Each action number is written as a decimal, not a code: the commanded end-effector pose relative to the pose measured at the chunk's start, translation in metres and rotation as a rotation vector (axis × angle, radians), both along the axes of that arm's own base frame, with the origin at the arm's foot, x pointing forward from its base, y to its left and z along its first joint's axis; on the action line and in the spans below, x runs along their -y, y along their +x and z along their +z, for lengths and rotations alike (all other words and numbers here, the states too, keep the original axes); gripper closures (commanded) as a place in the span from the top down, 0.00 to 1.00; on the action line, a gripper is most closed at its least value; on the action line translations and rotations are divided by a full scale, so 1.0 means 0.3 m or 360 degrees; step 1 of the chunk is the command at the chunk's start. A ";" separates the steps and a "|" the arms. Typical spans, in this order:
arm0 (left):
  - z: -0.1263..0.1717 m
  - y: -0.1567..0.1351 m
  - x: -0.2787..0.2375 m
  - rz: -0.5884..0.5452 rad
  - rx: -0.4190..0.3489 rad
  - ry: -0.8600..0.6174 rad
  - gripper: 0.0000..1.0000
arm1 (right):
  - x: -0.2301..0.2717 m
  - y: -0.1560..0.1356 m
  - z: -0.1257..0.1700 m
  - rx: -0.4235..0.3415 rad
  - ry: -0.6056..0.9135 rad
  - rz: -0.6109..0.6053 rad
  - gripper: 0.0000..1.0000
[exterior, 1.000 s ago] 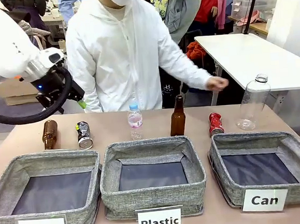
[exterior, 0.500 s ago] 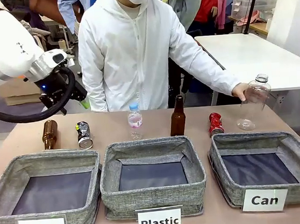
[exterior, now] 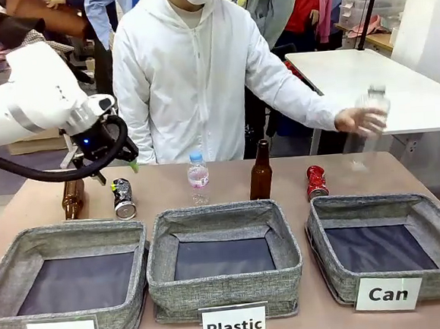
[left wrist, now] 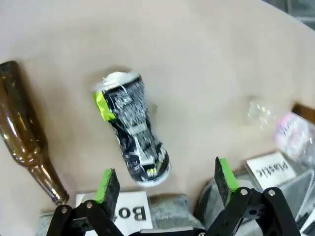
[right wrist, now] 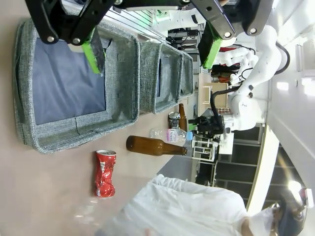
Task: Sort the can waste into the basket.
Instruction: Pick up the can waste from the table and place it in the right Fabric basket.
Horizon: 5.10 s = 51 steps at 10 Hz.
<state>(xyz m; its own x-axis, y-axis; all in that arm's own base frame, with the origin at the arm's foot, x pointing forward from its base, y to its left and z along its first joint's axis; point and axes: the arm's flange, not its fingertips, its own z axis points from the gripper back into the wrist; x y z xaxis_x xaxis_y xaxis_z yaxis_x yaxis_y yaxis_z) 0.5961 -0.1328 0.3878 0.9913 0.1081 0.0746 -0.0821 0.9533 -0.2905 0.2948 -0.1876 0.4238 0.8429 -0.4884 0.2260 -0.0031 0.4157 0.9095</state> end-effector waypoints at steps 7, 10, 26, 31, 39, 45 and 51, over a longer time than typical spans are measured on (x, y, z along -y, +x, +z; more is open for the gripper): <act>-0.241 0.160 0.021 0.0414 -0.0289 0.0240 1.00 | 0.005 0.007 0.005 0.0038 0.0019 -0.0006 1.00; -0.248 0.160 0.018 0.0435 -0.0269 0.0253 1.00 | 0.005 0.007 0.005 0.0038 0.0019 -0.0006 1.00; 0.254 -0.299 -0.305 -0.0242 0.0323 0.0016 0.00 | 0.005 0.007 0.005 0.0038 0.0019 -0.0006 1.00; 0.258 -0.637 -0.415 -0.1118 0.0532 -0.0071 0.00 | 0.005 0.007 0.005 0.0038 0.0019 -0.0006 1.00; 0.188 -0.735 -0.425 -0.1314 0.0597 -0.0064 0.00 | 0.005 0.007 0.005 0.0038 0.0019 -0.0006 1.00; 0.456 -0.850 0.257 -0.2185 0.1068 -0.0277 0.41 | 0.051 -0.150 0.150 -0.0371 -0.0319 0.0058 1.00; 0.517 -0.967 1.387 -0.2876 0.1203 0.0019 0.41 | 0.196 -0.425 0.126 -0.0371 -0.0261 0.0037 1.00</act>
<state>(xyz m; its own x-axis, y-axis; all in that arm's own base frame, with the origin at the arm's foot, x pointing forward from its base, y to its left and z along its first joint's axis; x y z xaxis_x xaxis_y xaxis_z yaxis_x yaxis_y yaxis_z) 0.2749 -0.5144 0.5365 -0.2820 -0.8030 0.5251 0.9588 -0.2166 0.1837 0.1841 -0.2466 0.4652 0.8759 -0.4731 0.0942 0.2109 0.5512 0.8073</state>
